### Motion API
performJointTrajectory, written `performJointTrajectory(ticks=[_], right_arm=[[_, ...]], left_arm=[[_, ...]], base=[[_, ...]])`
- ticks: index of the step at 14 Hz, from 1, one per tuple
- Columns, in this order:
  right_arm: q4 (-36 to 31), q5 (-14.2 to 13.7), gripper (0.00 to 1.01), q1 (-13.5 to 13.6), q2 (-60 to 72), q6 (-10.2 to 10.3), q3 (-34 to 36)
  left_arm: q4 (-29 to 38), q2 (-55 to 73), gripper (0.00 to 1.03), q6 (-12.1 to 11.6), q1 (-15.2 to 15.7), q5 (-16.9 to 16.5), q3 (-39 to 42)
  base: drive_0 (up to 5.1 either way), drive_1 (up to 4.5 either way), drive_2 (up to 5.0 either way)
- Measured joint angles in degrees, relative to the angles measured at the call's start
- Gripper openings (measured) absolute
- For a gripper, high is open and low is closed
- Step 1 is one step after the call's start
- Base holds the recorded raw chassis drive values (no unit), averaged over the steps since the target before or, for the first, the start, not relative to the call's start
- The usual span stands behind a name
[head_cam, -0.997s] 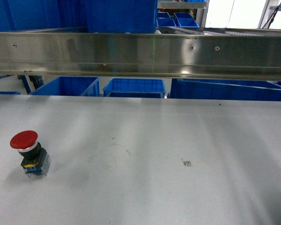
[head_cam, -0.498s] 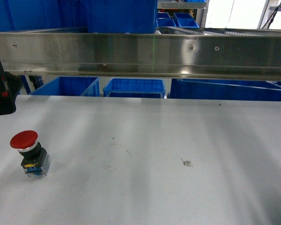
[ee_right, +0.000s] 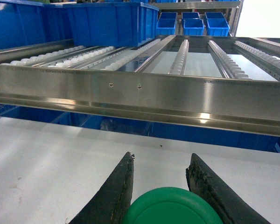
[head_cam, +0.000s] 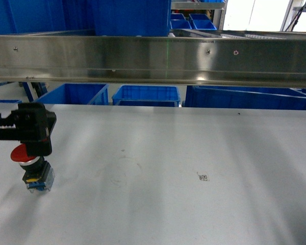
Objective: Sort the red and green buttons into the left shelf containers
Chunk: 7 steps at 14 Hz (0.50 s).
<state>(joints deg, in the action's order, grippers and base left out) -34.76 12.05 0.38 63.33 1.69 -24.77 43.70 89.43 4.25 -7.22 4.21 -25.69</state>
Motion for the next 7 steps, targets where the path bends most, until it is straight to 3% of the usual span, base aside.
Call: performJointTrajectory(ticks=[7], right_arm=[[0.0, 0.0, 0.32, 0.0, 0.0, 0.0, 0.0]], left_arm=[[6.1, 9.6, 0.98, -2.1, 1.3, -0.7, 0.0]], base=[[0.0, 0.00, 0.0]])
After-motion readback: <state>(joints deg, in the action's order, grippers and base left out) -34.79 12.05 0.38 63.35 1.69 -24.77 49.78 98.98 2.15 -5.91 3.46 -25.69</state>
